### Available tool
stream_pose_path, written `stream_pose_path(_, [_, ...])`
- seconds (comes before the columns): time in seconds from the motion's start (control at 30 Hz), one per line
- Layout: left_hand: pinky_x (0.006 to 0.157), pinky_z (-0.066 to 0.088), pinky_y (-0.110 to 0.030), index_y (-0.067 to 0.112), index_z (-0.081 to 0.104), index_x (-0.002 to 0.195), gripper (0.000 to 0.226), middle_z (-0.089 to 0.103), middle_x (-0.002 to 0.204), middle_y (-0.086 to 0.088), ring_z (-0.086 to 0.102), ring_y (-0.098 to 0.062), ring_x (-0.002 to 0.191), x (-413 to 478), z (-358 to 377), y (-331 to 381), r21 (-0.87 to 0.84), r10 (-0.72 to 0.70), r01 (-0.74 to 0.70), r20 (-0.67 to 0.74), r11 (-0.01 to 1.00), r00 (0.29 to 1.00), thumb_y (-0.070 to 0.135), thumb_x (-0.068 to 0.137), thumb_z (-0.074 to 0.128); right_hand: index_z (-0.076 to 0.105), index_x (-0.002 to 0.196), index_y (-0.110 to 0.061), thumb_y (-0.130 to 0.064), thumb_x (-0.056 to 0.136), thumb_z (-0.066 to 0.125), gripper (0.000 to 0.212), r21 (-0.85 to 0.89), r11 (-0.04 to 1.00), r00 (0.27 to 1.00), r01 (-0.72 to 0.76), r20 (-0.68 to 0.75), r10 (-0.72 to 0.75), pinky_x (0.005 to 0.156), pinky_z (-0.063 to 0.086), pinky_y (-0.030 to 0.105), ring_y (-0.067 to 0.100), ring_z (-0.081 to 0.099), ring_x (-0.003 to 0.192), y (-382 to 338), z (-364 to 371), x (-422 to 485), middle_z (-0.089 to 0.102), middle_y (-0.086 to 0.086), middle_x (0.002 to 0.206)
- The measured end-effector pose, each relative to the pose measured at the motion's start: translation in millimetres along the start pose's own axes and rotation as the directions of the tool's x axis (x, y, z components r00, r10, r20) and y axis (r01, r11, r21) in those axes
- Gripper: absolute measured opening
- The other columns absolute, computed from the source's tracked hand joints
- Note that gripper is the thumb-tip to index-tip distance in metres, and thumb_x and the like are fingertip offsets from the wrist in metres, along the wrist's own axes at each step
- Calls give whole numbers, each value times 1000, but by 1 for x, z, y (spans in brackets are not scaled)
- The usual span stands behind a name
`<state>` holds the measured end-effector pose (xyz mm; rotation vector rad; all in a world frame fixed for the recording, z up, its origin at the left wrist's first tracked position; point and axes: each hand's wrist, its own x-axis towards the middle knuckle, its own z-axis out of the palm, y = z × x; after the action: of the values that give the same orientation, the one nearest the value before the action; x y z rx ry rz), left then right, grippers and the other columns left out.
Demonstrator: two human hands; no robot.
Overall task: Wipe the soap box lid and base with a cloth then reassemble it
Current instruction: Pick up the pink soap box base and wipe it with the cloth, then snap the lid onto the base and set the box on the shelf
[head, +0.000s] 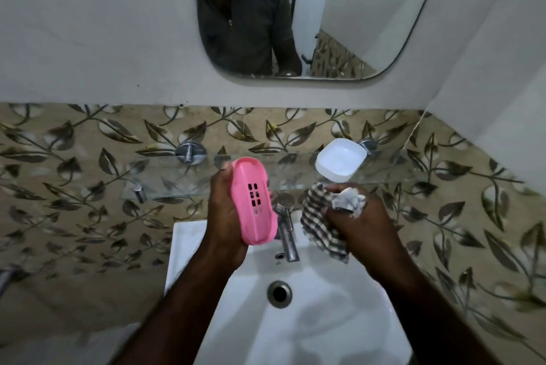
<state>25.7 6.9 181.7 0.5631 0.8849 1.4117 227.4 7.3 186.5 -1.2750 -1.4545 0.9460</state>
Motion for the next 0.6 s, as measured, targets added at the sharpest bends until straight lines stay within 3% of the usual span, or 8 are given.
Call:
stream_pose_path(0.07, [79, 48, -40, 6, 60, 121, 63, 65, 95, -16, 61, -31, 89, 4, 1, 3, -49, 11, -11, -8, 999, 1000, 53, 92, 28, 67, 106, -6, 2, 83, 68, 24, 224, 973, 991, -51, -111, 78, 83, 56, 44, 32, 71, 92, 0, -24, 14, 74, 16, 97])
stream_pose_path(0.13, [80, 47, -42, 5, 57, 127, 65, 64, 101, -18, 60, -34, 95, 8, 7, 3, -79, -2, 3, 16, 997, 1000, 51, 91, 28, 62, 111, 3, 4, 87, 63, 24, 358, 932, 965, -49, -224, 137, 79, 58, 48, 38, 70, 93, -9, -50, 29, 72, 23, 101])
stream_pose_path(0.23, [82, 46, -42, 7, 55, 129, 61, 63, 101, -18, 60, -33, 94, 14, 28, 3, -57, -25, 30, 81, 998, 996, 48, 92, 30, 66, 101, 1, 5, 86, 61, 17, 325, 945, 903, 37, -417, 108, 64, 58, 33, 21, 73, 71, -17, -81, 56, 75, 9, 83])
stream_pose_path(0.37, [76, 51, -36, 17, 50, 134, 56, 60, 103, -11, 60, -24, 90, 30, 65, 0, 42, -32, 27, 114, 999, 993, 51, 90, 48, 68, 86, -6, -3, 78, 66, 8, 348, 935, 872, 68, -475, 114, 72, 58, 38, 24, 69, 76, -5, -102, 99, 70, 15, 88])
stream_pose_path(0.47, [67, 53, -32, 19, 55, 130, 68, 55, 101, -9, 58, -19, 85, 43, 82, -6, 43, -57, 54, 74, 998, 996, 62, 78, 61, 66, 104, -1, -14, 72, 74, 36, 187, 981, 847, -57, -511, 146, 78, 58, 38, 22, 66, 77, 22, -109, 122, 69, 16, 99])
stream_pose_path(0.53, [70, 51, -32, 19, 54, 132, 74, 54, 102, -9, 56, -19, 83, 50, 87, -11, -3, -55, 55, 50, 998, 997, 64, 73, 62, 57, 120, -5, -9, 74, 77, 50, 23, 983, 823, -181, -543, 164, 77, 50, 27, 19, 62, 86, 39, -111, 123, 64, 11, 108])
stream_pose_path(0.6, [75, 47, -33, 19, 51, 135, 71, 56, 104, -7, 55, -20, 84, 55, 88, -15, -47, -59, 61, 41, 997, 997, 64, 80, 55, 57, 121, -9, -8, 74, 78, 52, -98, 978, 854, -184, -509, 109, 81, 48, 27, 23, 62, 97, 57, -114, 125, 63, 8, 110])
